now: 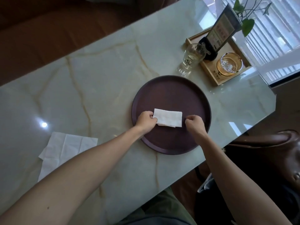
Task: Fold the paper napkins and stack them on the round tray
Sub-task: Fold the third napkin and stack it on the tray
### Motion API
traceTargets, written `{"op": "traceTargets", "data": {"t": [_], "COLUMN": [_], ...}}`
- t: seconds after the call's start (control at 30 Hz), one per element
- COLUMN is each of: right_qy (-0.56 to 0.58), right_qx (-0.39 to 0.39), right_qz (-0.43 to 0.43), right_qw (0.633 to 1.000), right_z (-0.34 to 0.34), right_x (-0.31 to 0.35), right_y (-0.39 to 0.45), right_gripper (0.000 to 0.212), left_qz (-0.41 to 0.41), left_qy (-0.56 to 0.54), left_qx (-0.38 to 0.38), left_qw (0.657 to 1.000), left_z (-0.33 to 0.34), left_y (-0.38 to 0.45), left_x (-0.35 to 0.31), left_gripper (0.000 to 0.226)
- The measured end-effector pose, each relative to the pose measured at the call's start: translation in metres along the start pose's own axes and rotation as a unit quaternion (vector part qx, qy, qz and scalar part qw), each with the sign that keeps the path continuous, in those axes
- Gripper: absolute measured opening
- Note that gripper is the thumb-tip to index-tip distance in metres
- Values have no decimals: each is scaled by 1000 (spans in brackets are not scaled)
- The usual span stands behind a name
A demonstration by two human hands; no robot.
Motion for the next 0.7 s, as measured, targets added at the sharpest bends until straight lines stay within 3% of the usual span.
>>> {"op": "traceTargets", "data": {"t": [0.43,0.6,0.7], "right_qy": [-7,-12,-10], "right_qx": [44,43,47], "right_qz": [-30,-33,-37], "right_qw": [999,998,998], "right_z": [7,9,8], "right_x": [6,4,5], "right_y": [9,10,10], "right_gripper": [17,18,16], "left_qz": [-21,-26,-33], "left_qy": [-1,-7,-28], "left_qx": [21,26,25], "left_qw": [1000,999,999], "left_z": [25,32,30], "left_y": [2,-2,0], "left_x": [-2,0,1], "left_gripper": [9,21,11]}}
Point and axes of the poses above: each hand's wrist, its own y-axis towards the middle knuckle, its own z-axis out of the palm, x = y × z, the point moved 9 cm from there along y, towards the middle knuckle, and after that the axes turned 8 degrees about y, right-handed, at the moved point
